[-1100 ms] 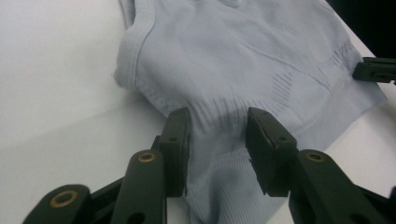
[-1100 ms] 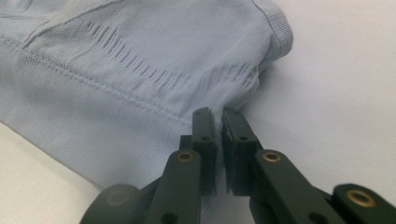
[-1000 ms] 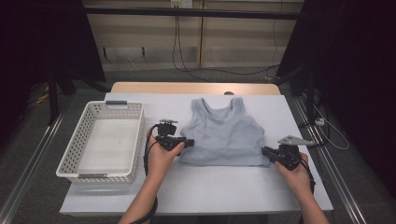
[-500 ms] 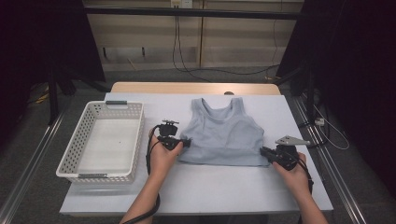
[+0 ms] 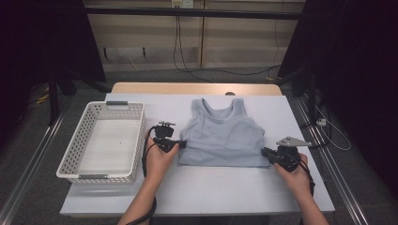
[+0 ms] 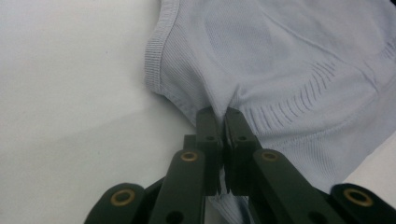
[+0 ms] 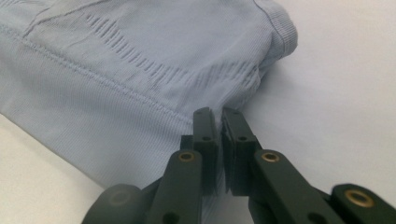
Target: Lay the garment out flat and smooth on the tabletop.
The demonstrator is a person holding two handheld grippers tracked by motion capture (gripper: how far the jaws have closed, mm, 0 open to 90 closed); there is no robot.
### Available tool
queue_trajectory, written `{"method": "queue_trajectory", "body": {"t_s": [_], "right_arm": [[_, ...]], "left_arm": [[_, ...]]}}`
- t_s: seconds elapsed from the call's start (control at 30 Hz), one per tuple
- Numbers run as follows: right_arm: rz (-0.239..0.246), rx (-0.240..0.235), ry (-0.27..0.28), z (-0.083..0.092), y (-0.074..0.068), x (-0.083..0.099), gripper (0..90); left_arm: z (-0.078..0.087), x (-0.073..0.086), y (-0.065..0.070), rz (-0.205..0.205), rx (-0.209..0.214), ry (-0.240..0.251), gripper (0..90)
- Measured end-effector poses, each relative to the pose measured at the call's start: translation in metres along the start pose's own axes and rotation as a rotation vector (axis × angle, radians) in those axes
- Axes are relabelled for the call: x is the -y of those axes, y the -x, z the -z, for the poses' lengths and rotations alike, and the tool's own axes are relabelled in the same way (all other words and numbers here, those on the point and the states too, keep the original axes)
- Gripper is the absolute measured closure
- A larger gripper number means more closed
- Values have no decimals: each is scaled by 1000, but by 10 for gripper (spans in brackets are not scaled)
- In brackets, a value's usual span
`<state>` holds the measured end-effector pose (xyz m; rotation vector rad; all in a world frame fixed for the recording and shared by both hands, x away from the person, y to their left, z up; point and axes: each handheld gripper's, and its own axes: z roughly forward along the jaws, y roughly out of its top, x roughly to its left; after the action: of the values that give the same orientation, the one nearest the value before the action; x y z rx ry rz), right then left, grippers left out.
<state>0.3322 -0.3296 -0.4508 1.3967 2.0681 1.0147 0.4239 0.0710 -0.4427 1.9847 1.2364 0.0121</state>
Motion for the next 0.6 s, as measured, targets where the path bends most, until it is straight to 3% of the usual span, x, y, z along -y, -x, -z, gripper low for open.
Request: {"method": "queue_trajectory", "body": {"t_s": [0.3,0.37,0.5,0.6], "right_arm": [[-17,4,-8,-2,2,4,796],[-16,-2,-14,-2,2,5,820],[-12,-6,-24,-3,1,4,847],[-6,-2,-22,-3,0,3,853]], "left_arm": [[0,2,1,-15,3,3,856],[-1,3,1,-11,0,-4,859],[0,2,6,-43,-31,-26,865],[5,1,6,-32,-24,-28,868]]}}
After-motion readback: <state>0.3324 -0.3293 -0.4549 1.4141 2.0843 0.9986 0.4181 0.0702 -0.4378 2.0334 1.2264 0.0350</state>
